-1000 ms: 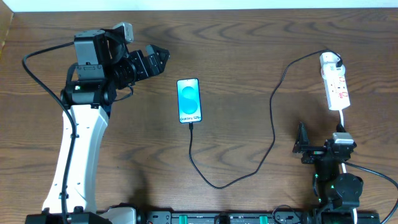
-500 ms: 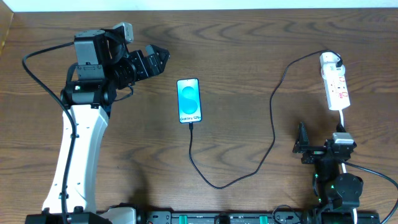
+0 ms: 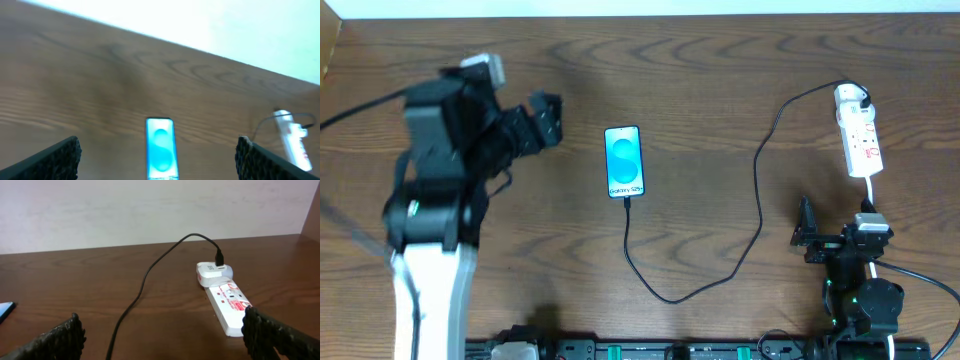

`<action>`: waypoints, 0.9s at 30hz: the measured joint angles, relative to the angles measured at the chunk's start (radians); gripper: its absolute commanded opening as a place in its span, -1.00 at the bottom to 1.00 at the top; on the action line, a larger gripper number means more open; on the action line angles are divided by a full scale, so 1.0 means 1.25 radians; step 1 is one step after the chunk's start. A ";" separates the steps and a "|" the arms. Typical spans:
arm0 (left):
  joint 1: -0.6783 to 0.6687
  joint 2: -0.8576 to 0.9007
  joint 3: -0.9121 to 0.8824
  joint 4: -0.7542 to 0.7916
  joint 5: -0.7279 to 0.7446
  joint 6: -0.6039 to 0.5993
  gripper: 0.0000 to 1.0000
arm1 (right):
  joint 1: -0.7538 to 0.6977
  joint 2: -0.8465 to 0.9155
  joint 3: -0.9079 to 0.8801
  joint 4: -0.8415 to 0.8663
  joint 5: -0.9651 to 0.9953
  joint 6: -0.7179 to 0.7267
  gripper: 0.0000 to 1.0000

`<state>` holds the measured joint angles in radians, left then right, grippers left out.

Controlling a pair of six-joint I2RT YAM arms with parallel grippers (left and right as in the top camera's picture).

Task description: Plug charger to phone and switch on socket

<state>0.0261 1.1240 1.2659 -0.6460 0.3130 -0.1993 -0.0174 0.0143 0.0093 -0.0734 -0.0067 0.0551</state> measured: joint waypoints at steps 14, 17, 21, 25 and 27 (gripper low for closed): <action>-0.054 -0.367 -0.258 0.123 -0.066 0.258 0.96 | 0.000 -0.001 0.000 0.000 0.000 0.000 0.99; -0.055 -0.431 -0.369 0.194 -0.067 0.269 0.95 | 0.000 -0.001 0.000 0.000 0.000 0.000 0.99; -0.056 -0.512 -0.508 0.300 -0.070 0.274 0.96 | 0.000 -0.001 0.000 0.000 0.000 0.000 0.99; -0.056 -0.588 -0.644 0.424 -0.083 0.282 0.96 | 0.000 -0.001 0.000 0.000 0.000 0.000 0.98; -0.056 -0.618 -0.701 0.467 -0.089 0.284 0.96 | 0.000 -0.002 0.000 0.000 0.000 0.000 0.98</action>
<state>-0.0433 0.3511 0.3897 -0.0620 0.2024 0.1551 -0.0174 0.0124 0.0093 -0.0731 -0.0063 0.0551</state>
